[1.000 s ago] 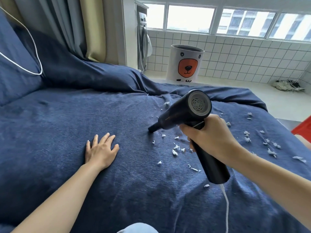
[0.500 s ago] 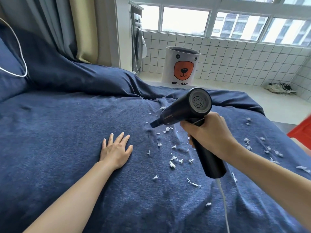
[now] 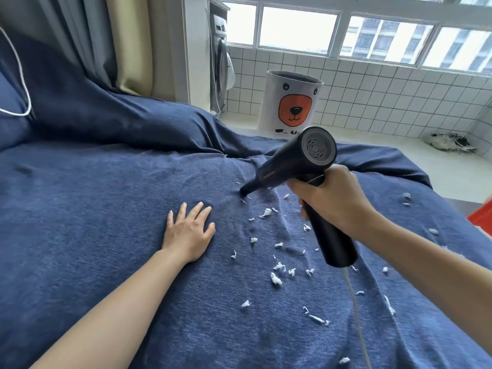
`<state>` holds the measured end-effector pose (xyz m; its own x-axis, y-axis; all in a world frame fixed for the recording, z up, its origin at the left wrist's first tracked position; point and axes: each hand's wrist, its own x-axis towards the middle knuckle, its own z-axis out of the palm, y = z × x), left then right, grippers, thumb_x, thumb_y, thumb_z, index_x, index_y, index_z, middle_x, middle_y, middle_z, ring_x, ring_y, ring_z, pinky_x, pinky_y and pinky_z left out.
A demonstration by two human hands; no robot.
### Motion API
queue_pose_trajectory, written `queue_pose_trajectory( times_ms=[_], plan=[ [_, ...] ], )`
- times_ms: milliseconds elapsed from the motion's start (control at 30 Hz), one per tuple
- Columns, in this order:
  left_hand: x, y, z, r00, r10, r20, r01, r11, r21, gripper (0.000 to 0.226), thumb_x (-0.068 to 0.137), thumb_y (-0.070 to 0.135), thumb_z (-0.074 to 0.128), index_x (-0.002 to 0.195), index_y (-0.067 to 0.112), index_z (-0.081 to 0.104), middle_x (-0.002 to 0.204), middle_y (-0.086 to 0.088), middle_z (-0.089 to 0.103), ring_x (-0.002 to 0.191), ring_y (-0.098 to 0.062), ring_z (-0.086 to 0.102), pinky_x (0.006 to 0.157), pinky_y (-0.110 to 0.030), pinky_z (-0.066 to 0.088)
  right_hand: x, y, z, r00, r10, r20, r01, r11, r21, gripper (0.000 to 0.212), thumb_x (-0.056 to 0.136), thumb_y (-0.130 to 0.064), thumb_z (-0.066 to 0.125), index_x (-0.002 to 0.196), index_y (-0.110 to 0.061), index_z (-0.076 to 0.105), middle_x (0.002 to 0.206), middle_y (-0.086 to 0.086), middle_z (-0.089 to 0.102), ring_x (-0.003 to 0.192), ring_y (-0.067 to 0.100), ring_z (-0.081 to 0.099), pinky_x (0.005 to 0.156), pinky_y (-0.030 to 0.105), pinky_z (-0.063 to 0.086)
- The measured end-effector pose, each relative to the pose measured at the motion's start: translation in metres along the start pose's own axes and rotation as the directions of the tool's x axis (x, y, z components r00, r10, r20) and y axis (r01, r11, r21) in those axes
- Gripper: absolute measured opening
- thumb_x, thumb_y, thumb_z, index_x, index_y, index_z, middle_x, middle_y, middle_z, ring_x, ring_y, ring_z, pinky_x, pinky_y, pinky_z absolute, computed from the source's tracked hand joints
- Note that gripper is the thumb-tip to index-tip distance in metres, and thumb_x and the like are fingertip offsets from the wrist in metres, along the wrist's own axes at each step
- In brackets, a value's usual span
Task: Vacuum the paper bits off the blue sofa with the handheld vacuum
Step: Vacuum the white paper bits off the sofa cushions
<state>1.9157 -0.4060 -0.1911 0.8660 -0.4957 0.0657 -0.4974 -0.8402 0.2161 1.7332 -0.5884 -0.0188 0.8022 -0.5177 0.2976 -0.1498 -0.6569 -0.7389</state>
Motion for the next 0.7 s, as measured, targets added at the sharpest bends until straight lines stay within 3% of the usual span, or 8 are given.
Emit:
queue_pose_trajectory(
  times_ms=[333, 433, 700],
  plan=[
    [0.007, 0.000, 0.008, 0.996, 0.015, -0.090, -0.015, 1.000, 0.002, 0.055, 0.098, 0.048, 0.026, 0.151, 0.033, 0.022, 0.159, 0.013, 0.015, 0.149, -0.020, 0.004, 0.120, -0.047, 0.000, 0.029, 0.009, 0.017, 0.999, 0.034, -0.012, -0.034, 0.999, 0.043, 0.025, 0.082, -0.022, 0.074, 0.065, -0.004, 0.067, 0.066, 0.017, 0.072, 0.046, 0.019, 0.068, 0.058, 0.039, 0.063],
    [0.006, 0.000, 0.007, 0.995, 0.018, -0.100, -0.018, 1.000, -0.001, 0.055, 0.098, 0.047, 0.027, 0.151, 0.032, 0.023, 0.159, 0.012, 0.016, 0.149, -0.020, 0.006, 0.120, -0.046, 0.001, 0.036, 0.008, 0.023, 0.999, 0.052, -0.014, -0.052, 0.997, 0.052, 0.024, 0.082, -0.022, 0.074, 0.066, -0.005, 0.067, 0.061, 0.011, 0.070, 0.047, 0.020, 0.069, 0.059, 0.042, 0.063],
    [0.005, -0.003, 0.009, 0.994, 0.019, -0.109, -0.020, 1.000, -0.010, 0.055, 0.098, 0.048, 0.027, 0.150, 0.033, 0.023, 0.159, 0.013, 0.017, 0.149, -0.018, 0.007, 0.120, -0.045, 0.002, 0.050, 0.011, 0.015, 0.993, 0.066, -0.101, -0.066, 0.998, 0.004, 0.022, 0.081, -0.023, 0.072, 0.065, -0.009, 0.065, 0.060, 0.006, 0.067, 0.041, 0.011, 0.065, 0.048, 0.027, 0.059]
  ],
)
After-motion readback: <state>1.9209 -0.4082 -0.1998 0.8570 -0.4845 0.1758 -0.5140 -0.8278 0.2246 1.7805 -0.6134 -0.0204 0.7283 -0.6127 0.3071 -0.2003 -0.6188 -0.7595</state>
